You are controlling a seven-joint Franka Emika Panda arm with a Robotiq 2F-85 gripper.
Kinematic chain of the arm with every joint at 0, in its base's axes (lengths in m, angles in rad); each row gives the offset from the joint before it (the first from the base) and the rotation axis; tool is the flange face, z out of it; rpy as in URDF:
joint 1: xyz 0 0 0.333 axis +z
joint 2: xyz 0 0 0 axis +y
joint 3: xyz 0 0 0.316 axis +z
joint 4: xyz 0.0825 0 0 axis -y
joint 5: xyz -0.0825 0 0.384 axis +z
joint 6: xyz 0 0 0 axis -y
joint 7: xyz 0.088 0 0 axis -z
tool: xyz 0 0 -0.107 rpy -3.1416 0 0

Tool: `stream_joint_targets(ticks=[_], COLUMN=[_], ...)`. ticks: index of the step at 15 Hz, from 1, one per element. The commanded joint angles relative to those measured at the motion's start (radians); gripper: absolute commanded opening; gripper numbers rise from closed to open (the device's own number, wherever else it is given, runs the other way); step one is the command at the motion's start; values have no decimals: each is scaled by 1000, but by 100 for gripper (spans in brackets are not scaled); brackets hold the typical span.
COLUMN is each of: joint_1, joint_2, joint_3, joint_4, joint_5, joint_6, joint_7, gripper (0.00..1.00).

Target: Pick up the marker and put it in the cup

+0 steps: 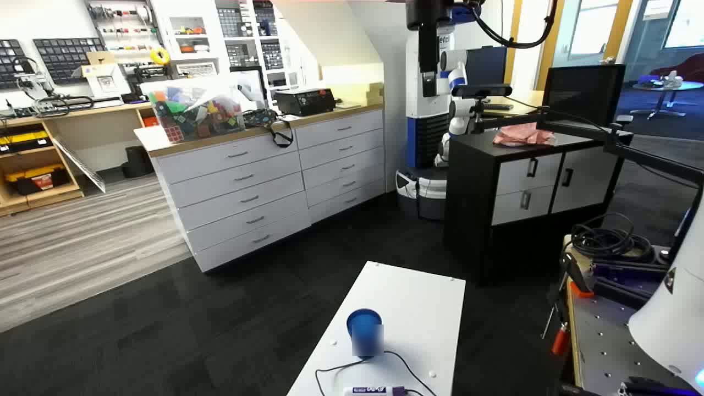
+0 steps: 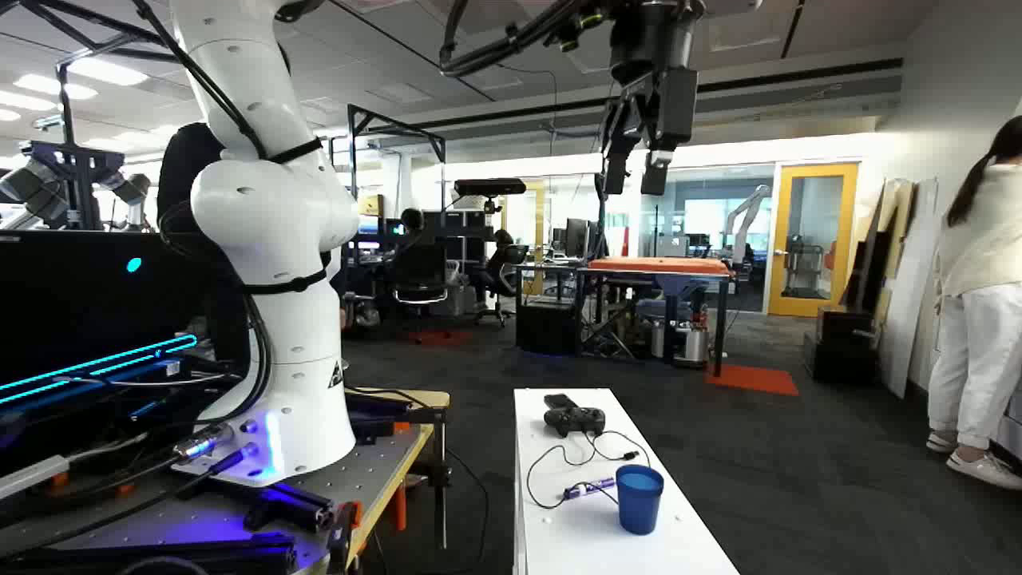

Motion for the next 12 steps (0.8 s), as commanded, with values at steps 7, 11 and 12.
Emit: stream_joint_targets(ticks=[7,11,12], joint_1=[-24,-26,-24], joint_2=[3,11,13], joint_3=[21,26,29], joint_4=[2,0,-6], joint_5=[7,-2,-1], joint_6=[-2,12,27], joint_7=[-6,10,10], gripper=[100,100,100])
